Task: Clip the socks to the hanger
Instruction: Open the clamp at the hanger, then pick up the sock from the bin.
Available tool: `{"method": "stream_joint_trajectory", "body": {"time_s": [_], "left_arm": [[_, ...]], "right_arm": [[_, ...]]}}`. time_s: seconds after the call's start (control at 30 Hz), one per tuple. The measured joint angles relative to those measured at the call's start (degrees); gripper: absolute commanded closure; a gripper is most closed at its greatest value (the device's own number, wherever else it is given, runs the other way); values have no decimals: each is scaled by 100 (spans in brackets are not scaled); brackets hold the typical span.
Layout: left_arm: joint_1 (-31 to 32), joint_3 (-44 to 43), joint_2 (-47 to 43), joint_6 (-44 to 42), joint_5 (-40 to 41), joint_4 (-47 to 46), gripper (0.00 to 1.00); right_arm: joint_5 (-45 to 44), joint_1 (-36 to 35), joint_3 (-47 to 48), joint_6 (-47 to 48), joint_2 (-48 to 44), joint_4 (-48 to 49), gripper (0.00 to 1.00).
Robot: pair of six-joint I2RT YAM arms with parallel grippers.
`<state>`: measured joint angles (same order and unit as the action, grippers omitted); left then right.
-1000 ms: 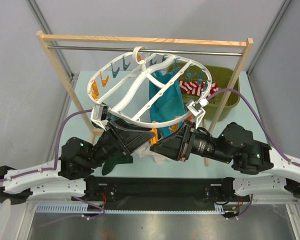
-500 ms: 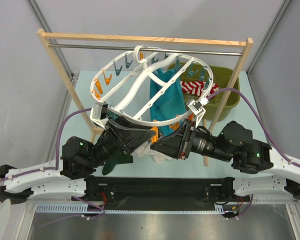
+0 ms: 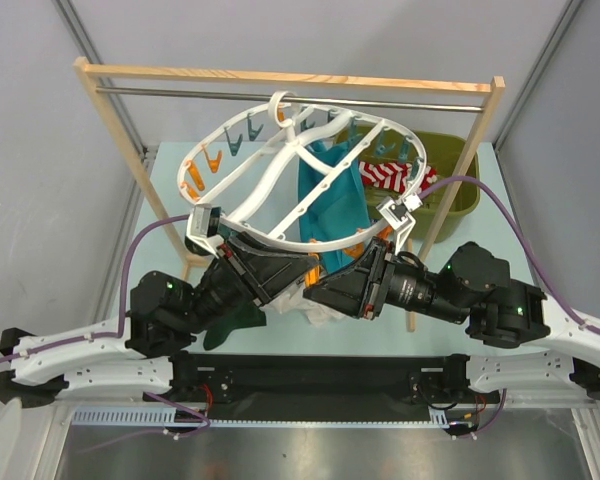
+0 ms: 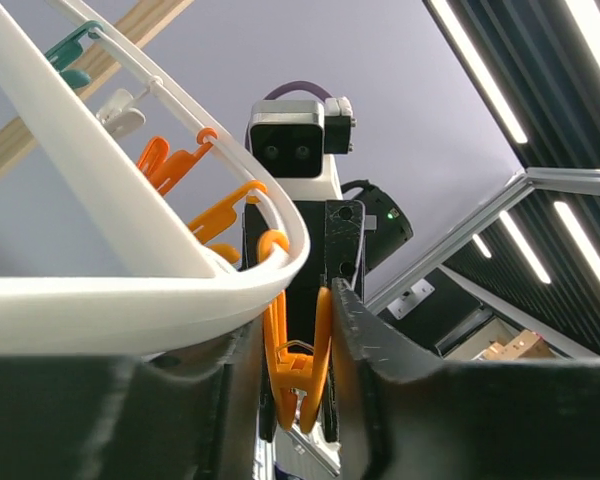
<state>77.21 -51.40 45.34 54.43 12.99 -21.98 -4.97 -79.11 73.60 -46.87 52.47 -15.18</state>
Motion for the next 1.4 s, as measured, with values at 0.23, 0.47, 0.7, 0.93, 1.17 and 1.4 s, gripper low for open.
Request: {"method": "stream_joint_trajectory", "body": {"time_s": [0.23, 0.47, 0.7, 0.93, 1.17, 1.4], "left_arm": [[-17, -2, 2, -2, 61, 44, 97], [-24, -7, -26, 31, 138, 247, 100], [-9, -55, -59, 131, 138, 619, 100], [-9, -55, -258, 166, 205, 909, 100], [-9, -55, -352, 166, 302, 1078, 100], [-9, -55, -400, 170, 345, 1158, 100]], "right_arm": [[-61, 24, 0, 15, -4, -83, 68], [-50, 11, 66, -57, 13, -162, 9], [-409, -199, 304, 133, -101, -758, 0], [-1519, -669, 1145, 343, -334, -2260, 0], [-2983, -695, 1126, -446, -553, -4164, 0], [-3613, 485, -35, -2643, -516, -5674, 0]]}}
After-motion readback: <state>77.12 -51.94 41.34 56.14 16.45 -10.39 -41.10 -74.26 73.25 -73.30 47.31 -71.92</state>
